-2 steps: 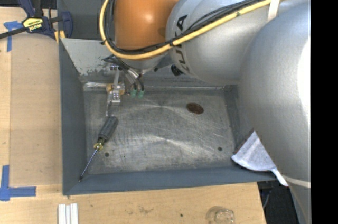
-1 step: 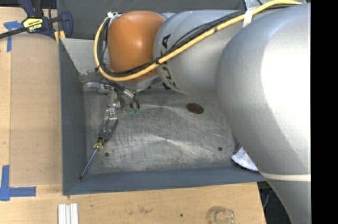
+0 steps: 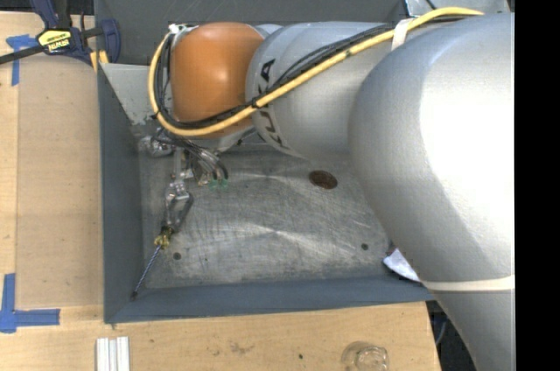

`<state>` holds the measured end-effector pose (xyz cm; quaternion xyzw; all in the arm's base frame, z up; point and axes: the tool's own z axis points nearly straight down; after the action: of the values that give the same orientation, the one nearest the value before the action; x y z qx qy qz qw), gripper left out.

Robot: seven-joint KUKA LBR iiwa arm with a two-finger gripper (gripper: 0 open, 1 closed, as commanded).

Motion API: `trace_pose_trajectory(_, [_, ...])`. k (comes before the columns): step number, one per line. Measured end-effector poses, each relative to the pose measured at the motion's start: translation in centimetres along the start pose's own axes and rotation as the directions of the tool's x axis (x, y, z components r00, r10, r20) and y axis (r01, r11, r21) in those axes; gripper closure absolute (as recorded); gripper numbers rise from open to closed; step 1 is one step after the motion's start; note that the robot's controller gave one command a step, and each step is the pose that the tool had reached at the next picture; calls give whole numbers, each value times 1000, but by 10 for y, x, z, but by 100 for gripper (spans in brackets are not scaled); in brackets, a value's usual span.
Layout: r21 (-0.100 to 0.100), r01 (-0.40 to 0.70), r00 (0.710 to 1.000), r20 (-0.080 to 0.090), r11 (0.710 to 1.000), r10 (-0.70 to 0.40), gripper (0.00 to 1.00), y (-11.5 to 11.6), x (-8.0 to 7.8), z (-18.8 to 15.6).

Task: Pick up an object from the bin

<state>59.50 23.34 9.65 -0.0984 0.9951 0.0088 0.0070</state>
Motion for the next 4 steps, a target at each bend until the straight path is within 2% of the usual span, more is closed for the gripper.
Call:
trace_pose_trajectory(1, [2,-31,1000,2,1000,31,0,-1,1,0])
trace_pose_trajectory(2, [5,-127,992,1,992,127,0,-11,11,-1])
trace_pose_trajectory(3, [0,-278,961,0,961,278,0,-10,2,2])
trace_pose_trajectory(4, [-7,-97,995,-1,995,97,0,-15,0,2])
